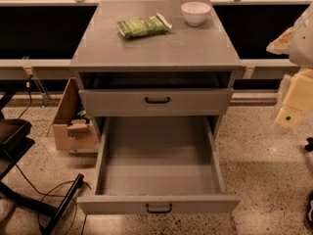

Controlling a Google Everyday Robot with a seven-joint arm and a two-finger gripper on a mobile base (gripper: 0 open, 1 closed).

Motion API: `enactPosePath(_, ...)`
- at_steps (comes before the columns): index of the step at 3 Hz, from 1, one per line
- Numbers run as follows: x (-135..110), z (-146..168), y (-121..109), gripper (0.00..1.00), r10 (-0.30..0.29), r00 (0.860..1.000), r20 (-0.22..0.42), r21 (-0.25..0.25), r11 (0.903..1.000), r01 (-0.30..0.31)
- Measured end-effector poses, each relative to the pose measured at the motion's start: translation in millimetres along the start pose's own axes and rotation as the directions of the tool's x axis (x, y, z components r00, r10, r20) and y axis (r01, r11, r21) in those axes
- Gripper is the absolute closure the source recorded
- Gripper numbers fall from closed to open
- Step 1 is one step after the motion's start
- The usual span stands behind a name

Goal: Place green jalapeno chip bag into middle drawer

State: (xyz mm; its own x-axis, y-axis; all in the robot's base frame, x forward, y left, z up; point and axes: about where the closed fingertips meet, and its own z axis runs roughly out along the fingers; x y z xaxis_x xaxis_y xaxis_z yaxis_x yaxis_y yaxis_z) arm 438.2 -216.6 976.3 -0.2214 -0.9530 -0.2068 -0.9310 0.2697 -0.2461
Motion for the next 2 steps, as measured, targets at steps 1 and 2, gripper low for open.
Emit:
enactPosePath(1,0,0,0,0.00,0.000,1.000,0.000,0.000,1.0000,0.000)
enactPosePath(2,-10,16,-7,0.00,-0.005,0.999,0.032,0.002,1.0000,0.005)
